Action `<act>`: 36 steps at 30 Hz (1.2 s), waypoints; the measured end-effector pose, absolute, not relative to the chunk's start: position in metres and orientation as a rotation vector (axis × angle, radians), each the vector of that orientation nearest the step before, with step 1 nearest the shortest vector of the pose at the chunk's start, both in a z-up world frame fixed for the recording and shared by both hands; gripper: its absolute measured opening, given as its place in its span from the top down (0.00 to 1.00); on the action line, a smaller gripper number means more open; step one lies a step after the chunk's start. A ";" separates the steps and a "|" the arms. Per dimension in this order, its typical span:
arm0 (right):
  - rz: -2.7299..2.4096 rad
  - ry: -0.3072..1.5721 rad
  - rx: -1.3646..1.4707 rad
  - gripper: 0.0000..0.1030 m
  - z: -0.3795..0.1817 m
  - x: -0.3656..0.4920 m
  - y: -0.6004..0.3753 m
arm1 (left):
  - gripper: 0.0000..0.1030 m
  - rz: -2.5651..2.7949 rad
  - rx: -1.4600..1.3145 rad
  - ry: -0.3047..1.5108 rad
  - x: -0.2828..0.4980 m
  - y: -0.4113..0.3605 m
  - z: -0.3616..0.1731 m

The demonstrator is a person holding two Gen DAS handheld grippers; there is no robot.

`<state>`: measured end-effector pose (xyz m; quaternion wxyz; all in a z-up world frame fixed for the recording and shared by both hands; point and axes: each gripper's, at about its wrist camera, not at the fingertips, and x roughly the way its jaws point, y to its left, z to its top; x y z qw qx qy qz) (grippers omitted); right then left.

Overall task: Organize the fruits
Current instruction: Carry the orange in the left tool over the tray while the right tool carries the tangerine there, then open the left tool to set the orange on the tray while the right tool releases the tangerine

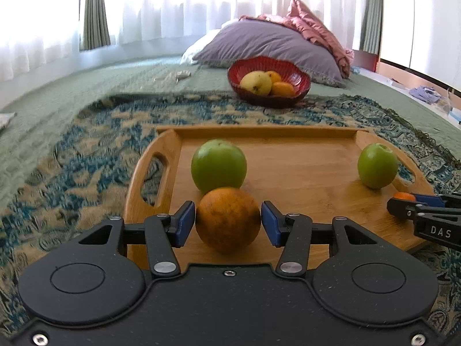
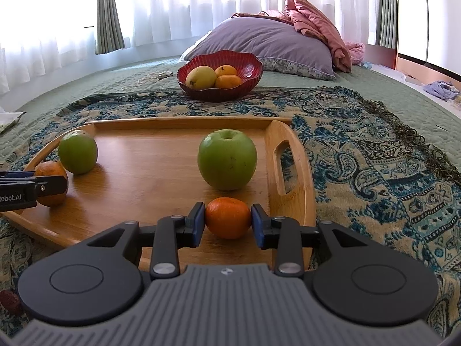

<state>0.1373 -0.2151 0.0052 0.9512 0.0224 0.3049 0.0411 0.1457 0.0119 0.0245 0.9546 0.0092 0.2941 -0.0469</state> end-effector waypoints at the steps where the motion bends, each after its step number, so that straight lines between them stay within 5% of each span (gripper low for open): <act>1: 0.088 0.619 0.046 0.58 0.006 0.137 -0.215 | 0.53 -0.098 0.037 0.582 0.143 0.010 0.027; 11: 0.111 0.579 0.007 0.45 0.015 0.122 -0.209 | 0.46 -0.138 0.072 0.567 0.124 0.001 0.042; 21: 0.154 0.563 -0.013 0.44 0.025 0.100 -0.203 | 0.32 -0.173 0.053 0.573 0.095 0.004 0.049; 36: 0.224 0.561 0.014 0.42 0.023 0.048 -0.195 | 0.26 -0.187 0.021 0.622 0.049 0.020 0.037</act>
